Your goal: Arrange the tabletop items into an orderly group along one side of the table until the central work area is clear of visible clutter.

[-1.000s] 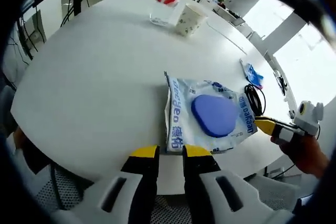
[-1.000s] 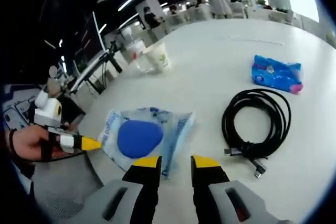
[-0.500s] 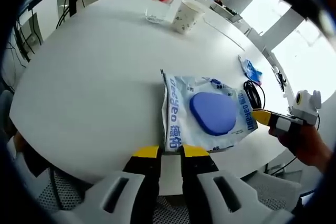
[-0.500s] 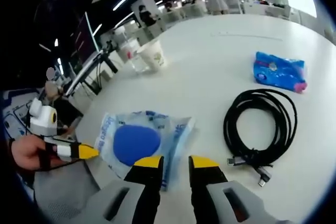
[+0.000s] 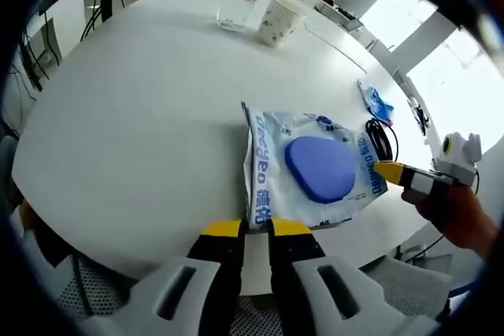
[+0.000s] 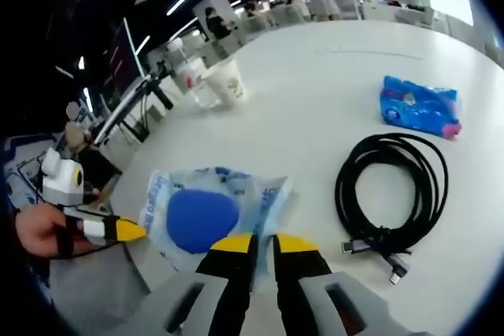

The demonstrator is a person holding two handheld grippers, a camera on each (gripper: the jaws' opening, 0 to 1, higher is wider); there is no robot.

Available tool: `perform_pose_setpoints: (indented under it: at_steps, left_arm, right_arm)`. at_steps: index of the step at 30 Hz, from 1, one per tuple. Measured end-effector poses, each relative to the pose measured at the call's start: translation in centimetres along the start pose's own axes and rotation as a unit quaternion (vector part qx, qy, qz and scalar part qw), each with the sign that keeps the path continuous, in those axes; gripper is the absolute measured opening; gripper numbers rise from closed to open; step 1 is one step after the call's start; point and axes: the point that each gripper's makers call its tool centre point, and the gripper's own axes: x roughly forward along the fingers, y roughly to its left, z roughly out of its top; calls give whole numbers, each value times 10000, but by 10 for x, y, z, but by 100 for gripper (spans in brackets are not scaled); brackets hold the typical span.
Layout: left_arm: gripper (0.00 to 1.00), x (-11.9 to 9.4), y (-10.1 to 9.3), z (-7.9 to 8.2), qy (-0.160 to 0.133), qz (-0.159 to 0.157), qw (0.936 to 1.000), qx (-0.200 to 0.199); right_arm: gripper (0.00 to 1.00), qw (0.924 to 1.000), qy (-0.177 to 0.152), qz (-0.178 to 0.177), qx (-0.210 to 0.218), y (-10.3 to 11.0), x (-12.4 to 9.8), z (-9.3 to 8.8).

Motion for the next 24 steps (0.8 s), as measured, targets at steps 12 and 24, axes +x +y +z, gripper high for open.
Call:
perform_pose_setpoints:
  at_steps: [12, 24]
  left_arm:
    - [0, -1, -19, 27, -352, -371, 9986, 122]
    - [0, 8, -37, 48, -348, -524, 9975, 327]
  right_arm:
    - [0, 9991, -318, 31, -290, 1, -11, 16]
    - [0, 9989, -405, -93, -209, -11, -20, 22]
